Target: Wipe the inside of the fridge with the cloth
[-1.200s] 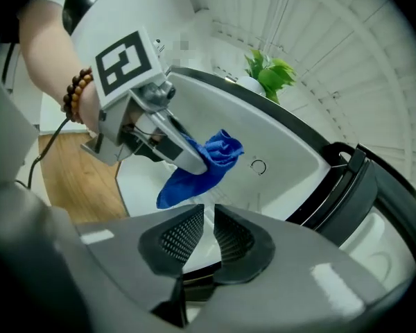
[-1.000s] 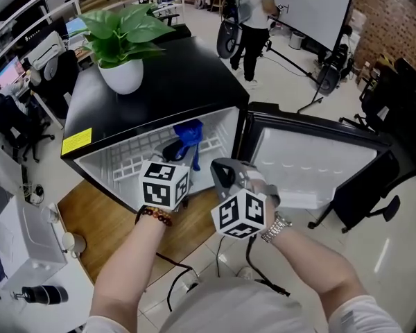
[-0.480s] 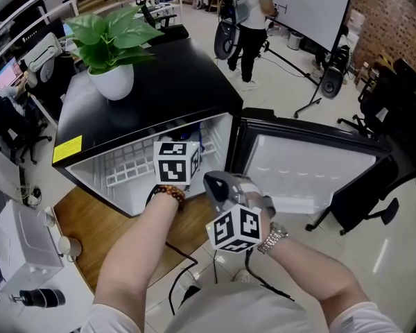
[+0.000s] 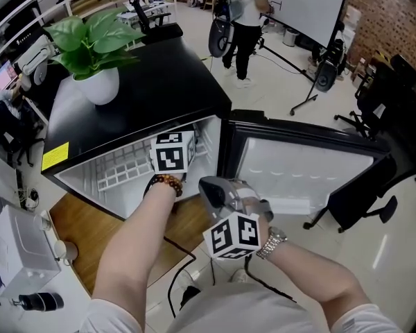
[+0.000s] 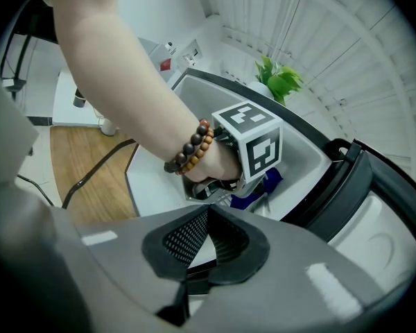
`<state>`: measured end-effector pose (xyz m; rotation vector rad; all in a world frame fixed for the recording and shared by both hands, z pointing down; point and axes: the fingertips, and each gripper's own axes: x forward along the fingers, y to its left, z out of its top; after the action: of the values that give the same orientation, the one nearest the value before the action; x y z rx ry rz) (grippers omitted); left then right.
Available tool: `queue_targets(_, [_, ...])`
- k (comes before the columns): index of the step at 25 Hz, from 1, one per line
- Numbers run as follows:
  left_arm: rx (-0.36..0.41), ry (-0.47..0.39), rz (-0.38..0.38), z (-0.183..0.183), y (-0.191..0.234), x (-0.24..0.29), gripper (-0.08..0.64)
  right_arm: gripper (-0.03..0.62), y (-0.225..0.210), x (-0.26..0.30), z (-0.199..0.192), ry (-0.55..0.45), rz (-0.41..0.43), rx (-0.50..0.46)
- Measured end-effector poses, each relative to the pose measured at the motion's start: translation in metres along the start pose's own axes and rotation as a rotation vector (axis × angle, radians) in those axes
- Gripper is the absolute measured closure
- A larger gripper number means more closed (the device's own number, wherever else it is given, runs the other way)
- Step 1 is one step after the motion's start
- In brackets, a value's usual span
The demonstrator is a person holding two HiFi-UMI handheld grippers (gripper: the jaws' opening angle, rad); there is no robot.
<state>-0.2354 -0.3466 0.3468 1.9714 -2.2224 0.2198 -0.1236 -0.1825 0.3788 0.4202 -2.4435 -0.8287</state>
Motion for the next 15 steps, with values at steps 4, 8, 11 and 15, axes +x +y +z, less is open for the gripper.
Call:
queue_targets(4, [0.007,0.025,0.005,-0.006,0.003,0.008,0.471,0.591,-0.002,-0.001,-0.001,-0.004,0.000,0.000])
queue_targets(8, [-0.002,-0.001,-0.061,0.002,-0.014,0.010,0.471,0.591,-0.004,-0.003,-0.003,-0.007,-0.007,0.008])
queue_targets(11, [-0.019,0.005,-0.088,-0.004,-0.018,0.011,0.472,0.591,-0.004,-0.005,-0.005,-0.006,-0.010,0.015])
queue_targets(15, [-0.010,0.002,-0.123,-0.006,-0.024,0.004,0.474,0.591,-0.001,-0.008,-0.006,-0.003,-0.010,0.021])
